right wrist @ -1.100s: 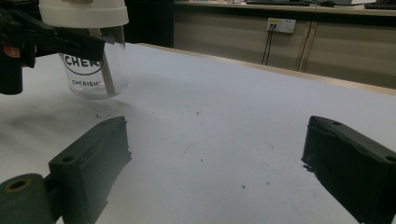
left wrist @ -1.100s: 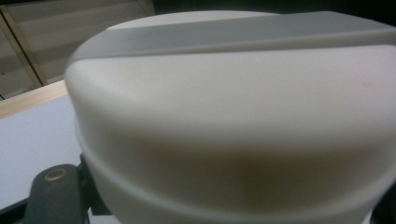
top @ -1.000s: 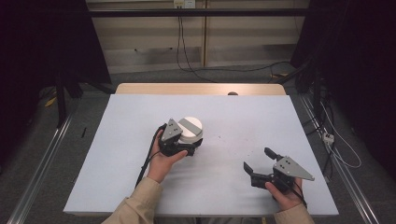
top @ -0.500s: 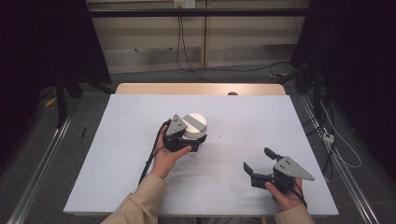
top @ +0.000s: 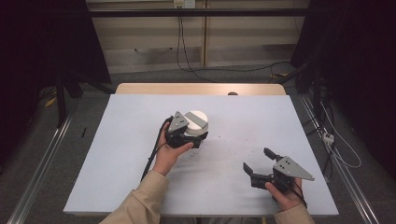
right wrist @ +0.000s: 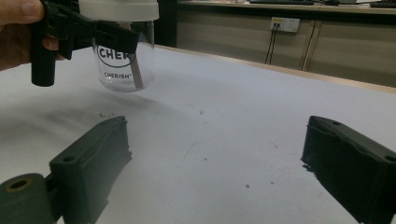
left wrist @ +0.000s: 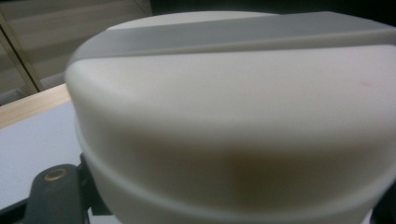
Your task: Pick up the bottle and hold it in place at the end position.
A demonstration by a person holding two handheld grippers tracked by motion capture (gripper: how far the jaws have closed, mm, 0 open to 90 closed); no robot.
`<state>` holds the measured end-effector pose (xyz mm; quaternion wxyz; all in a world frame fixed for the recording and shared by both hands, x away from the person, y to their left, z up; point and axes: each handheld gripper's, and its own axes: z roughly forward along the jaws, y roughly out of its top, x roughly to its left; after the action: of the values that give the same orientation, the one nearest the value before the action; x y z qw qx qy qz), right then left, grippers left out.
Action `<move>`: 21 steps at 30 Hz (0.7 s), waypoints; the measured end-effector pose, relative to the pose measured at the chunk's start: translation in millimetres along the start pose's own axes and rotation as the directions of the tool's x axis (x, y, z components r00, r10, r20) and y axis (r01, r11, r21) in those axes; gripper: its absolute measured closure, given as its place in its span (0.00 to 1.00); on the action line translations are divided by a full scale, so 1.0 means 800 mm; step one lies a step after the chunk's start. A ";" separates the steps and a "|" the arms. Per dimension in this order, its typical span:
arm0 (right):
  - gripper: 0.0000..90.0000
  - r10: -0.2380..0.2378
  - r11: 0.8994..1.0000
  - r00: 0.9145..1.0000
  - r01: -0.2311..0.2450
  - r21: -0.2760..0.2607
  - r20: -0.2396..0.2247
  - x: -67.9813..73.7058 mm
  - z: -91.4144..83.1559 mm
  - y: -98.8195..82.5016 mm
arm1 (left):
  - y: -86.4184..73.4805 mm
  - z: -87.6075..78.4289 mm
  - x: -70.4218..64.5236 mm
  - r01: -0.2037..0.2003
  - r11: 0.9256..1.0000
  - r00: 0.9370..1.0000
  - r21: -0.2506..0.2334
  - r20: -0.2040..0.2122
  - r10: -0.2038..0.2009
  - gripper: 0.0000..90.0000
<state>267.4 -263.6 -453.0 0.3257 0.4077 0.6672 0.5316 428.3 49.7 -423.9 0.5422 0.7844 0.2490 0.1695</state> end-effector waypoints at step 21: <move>0.08 0.002 1.000 1.000 -0.002 0.001 -0.001 0.000 0.000 0.000 | 0.005 0.012 0.006 -0.008 1.000 1.000 0.005 0.008 0.008 0.20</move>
<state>267.1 -263.8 -453.2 0.3248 0.4082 0.6671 0.5319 438.3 44.2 -423.5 0.5404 0.7875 0.2441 0.1678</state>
